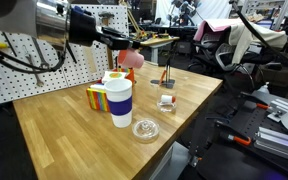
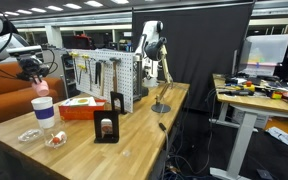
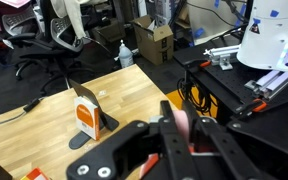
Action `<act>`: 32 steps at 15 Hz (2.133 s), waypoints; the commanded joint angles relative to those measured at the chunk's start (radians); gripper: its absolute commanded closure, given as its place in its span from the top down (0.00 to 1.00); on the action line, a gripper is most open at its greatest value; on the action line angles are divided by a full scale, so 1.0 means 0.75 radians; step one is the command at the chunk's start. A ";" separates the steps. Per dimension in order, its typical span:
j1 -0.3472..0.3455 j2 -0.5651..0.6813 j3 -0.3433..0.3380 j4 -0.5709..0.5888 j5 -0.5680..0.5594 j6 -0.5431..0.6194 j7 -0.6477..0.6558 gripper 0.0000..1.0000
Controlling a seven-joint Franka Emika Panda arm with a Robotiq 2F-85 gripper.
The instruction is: Pour the liquid in the pink mug into the white and blue coffee cup
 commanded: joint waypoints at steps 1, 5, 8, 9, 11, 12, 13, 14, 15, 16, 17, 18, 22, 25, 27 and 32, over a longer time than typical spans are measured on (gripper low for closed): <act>0.018 0.031 -0.020 0.071 -0.003 -0.029 -0.020 0.04; 0.004 0.039 -0.014 0.100 0.071 -0.016 0.036 0.04; -0.004 0.061 -0.014 0.147 0.160 -0.009 0.088 0.04; -0.006 0.073 -0.017 0.167 0.196 -0.006 0.110 0.04; -0.011 0.088 -0.028 0.192 0.268 0.008 0.162 0.04; -0.033 0.085 -0.005 0.183 0.287 0.024 0.207 0.04; -0.040 0.088 -0.010 0.186 0.314 0.043 0.245 0.04; -0.053 0.085 -0.007 0.184 0.347 0.067 0.287 0.04; -0.065 0.080 -0.005 0.179 0.377 0.094 0.328 0.04; -0.081 0.069 -0.001 0.170 0.416 0.136 0.380 0.04; -0.096 0.058 0.006 0.159 0.456 0.190 0.429 0.04; -0.111 0.044 0.015 0.145 0.499 0.257 0.476 0.04; -0.151 -0.026 0.052 0.050 0.658 0.543 0.615 0.04; -0.170 -0.097 0.057 -0.052 0.714 0.751 0.696 0.04; -0.190 -0.156 0.044 -0.150 0.717 0.841 0.735 0.04; -0.286 -0.316 0.019 -0.465 0.708 0.928 0.824 0.04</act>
